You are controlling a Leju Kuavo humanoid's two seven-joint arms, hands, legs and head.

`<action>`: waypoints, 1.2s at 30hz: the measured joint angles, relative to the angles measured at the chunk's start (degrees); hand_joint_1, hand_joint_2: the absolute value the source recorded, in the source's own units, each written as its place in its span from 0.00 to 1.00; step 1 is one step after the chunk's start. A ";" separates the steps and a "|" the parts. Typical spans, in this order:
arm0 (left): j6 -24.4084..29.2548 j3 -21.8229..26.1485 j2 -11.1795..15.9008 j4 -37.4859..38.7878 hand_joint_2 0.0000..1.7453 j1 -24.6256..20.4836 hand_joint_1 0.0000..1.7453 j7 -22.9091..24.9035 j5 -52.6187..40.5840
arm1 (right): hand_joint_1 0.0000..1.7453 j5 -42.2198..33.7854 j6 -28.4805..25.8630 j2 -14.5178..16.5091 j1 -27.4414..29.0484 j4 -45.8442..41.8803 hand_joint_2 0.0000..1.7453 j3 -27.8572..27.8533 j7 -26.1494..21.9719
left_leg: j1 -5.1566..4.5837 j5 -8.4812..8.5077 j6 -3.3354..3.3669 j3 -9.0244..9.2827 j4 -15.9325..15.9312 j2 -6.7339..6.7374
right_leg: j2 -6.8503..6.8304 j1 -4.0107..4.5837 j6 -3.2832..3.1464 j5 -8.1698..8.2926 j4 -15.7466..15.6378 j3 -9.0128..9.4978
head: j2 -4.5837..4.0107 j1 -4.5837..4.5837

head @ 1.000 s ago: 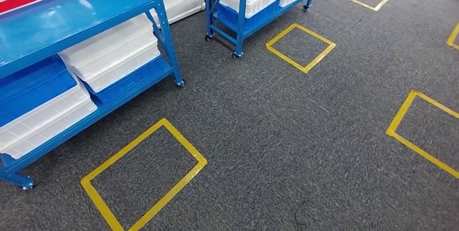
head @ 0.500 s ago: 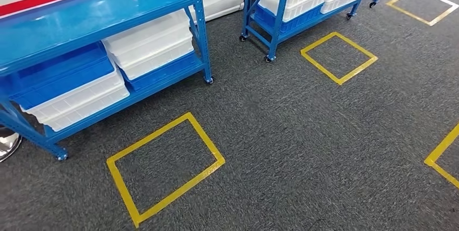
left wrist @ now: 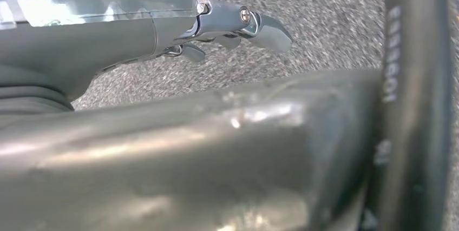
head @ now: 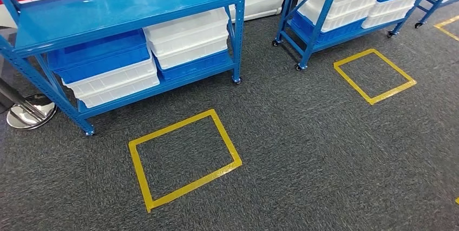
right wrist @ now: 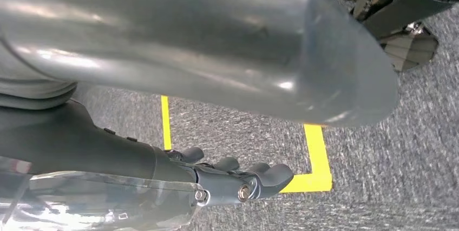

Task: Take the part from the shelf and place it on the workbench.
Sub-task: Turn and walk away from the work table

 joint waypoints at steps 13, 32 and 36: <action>-0.11 0.20 -0.19 0.00 0.00 -0.09 0.00 -0.14 -0.10 | 0.00 0.08 0.65 -0.02 0.27 0.01 0.00 -0.18 0.34 | 0.10 0.55 -0.97 -0.96 0.38 -8.61 | 7.68 -0.48 -0.55 2.61 -0.87 -1.36 | 0.00 -0.01; -1.87 0.91 -0.62 0.00 0.00 0.17 0.00 -1.68 0.01 | 0.00 -0.65 0.79 0.02 -0.13 -0.02 0.00 -1.18 -0.21 | 0.43 -0.33 0.31 0.27 -0.04 -0.05 | 2.11 -0.54 0.92 -1.26 4.04 -2.40 | 0.00 0.00; -2.32 1.28 -0.64 0.00 0.00 -0.10 0.00 -1.99 -0.02 | 0.00 -0.63 0.81 0.00 0.34 -0.01 0.00 -1.54 -0.23 | 0.16 -0.53 0.80 0.40 -0.05 -1.22 | 4.12 -0.55 1.05 -4.08 15.14 -8.99 | 0.00 0.01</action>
